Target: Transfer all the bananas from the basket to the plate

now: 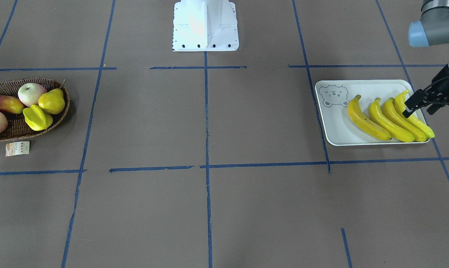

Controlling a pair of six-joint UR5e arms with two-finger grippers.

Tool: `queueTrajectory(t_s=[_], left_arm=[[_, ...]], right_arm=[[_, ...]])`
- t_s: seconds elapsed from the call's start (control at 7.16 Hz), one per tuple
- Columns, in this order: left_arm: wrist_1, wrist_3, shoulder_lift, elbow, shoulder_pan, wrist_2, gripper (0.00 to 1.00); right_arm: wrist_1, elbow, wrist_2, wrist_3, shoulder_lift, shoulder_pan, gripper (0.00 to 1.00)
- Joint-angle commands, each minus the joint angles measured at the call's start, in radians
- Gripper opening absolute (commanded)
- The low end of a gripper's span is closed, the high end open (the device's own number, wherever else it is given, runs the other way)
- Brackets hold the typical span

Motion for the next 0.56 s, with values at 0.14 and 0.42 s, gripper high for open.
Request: queueTrajectory(t_s=[0.14, 0.42], left_arm=[[0.257, 0.557, 0.073, -0.016, -0.119, -0.013, 1.00], [0.506, 0.835, 0.062, -0.033, -0.255, -0.030, 1.00]], right_arm=[[-0.002, -0.128, 0.049, -0.340, -0.064, 0.225, 1.00], [-0.002, -0.144, 0.049, -0.370, -0.084, 0.263, 1.00]])
